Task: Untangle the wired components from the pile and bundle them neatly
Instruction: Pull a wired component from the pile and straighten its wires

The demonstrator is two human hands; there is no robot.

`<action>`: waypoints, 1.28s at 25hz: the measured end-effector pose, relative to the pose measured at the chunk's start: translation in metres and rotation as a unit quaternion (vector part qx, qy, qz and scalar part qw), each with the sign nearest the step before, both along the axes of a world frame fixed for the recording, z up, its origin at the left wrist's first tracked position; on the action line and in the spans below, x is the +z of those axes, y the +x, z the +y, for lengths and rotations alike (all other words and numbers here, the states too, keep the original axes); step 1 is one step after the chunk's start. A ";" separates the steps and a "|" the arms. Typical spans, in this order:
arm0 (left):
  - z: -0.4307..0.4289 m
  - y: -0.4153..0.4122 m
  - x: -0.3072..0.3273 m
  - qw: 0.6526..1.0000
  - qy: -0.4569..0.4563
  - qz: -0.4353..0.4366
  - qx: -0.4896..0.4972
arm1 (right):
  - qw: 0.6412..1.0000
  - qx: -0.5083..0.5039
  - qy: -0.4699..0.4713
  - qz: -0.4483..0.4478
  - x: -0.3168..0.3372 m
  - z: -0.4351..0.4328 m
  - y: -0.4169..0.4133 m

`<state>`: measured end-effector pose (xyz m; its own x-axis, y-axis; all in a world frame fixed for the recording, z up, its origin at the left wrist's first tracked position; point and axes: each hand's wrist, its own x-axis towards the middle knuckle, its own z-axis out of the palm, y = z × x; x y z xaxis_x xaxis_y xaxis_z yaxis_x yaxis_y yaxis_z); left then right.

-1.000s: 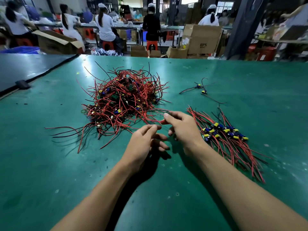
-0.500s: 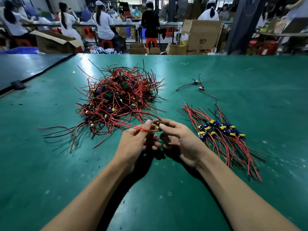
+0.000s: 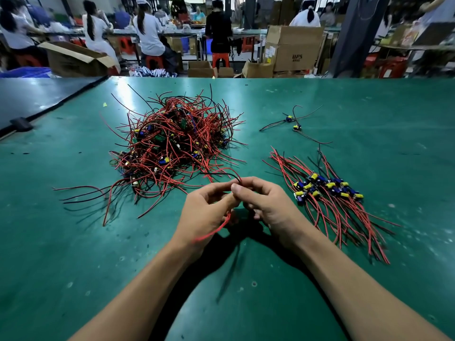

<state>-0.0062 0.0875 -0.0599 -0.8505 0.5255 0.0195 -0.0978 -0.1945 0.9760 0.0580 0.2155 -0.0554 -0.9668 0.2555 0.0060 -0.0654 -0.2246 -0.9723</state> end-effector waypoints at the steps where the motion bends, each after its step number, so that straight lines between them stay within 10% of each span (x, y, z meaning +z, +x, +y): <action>1: 0.000 0.001 -0.001 1.000 -0.014 0.025 -0.001 | 0.999 -0.025 0.023 0.010 -0.002 0.000 0.000; 8: -0.001 0.007 -0.003 0.989 -0.090 0.112 -0.028 | 0.989 -0.130 0.060 -0.046 -0.002 0.007 -0.001; 22: -0.003 0.012 0.008 0.993 -0.020 -0.030 -0.111 | 0.997 -0.015 -0.064 -0.040 0.005 0.000 0.006; 32: 0.001 0.014 0.006 0.997 -0.033 -0.030 -0.066 | 0.969 -0.164 0.187 0.001 -0.002 0.006 0.004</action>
<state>0.0079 0.0882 -0.0541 -0.7724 0.6315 -0.0683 -0.1775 -0.1113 0.9778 0.0622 0.2217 -0.0574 -0.8340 0.5283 0.1590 -0.0757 0.1758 -0.9815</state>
